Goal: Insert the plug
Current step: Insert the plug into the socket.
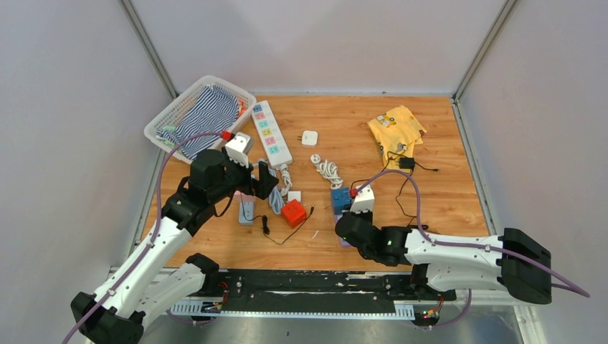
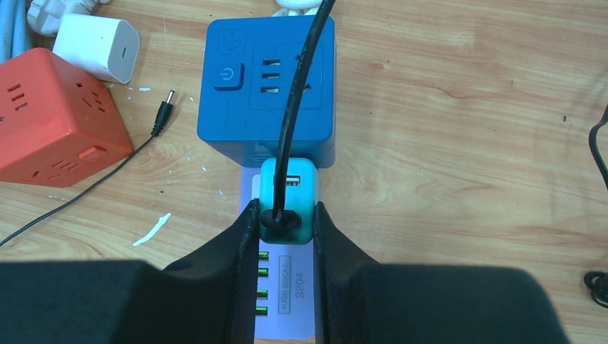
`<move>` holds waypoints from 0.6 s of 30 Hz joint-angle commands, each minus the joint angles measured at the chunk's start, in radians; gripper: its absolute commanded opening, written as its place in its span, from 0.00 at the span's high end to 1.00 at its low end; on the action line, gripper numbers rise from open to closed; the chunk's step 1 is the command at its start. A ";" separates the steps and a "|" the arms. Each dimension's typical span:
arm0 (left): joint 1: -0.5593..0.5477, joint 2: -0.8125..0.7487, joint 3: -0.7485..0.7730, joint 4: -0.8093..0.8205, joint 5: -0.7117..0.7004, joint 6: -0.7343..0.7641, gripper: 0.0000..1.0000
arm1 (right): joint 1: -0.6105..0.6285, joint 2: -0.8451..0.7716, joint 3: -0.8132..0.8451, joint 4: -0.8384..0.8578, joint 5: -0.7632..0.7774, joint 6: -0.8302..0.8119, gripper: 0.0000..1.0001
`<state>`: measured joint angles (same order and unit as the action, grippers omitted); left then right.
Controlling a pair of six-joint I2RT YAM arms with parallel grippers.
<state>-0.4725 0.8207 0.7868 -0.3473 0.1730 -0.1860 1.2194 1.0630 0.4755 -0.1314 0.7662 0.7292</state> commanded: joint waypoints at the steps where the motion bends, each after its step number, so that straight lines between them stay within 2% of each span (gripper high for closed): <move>1: 0.006 -0.017 -0.011 -0.010 -0.018 0.014 0.01 | 0.017 0.011 -0.028 -0.140 -0.075 0.011 1.00; 2: 0.006 -0.018 -0.010 -0.010 -0.018 0.016 0.00 | 0.017 -0.003 -0.027 -0.140 -0.060 0.012 1.00; 4: 0.006 -0.016 -0.011 -0.011 -0.019 0.014 0.00 | 0.016 -0.035 -0.018 -0.142 -0.036 0.005 0.79; 8: 0.006 -0.016 -0.012 -0.013 -0.022 0.016 0.00 | 0.017 -0.118 0.015 -0.141 -0.012 -0.051 0.59; 15: 0.006 -0.015 -0.011 -0.015 -0.030 0.014 0.00 | 0.017 -0.245 0.072 -0.142 -0.080 -0.171 0.28; 18: 0.006 -0.011 -0.008 -0.022 -0.040 0.017 0.00 | 0.017 -0.296 0.076 -0.140 -0.130 -0.192 0.20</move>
<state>-0.4725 0.8150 0.7868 -0.3473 0.1524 -0.1860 1.2232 0.8227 0.5201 -0.2489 0.6945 0.5987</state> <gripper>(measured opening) 0.997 0.767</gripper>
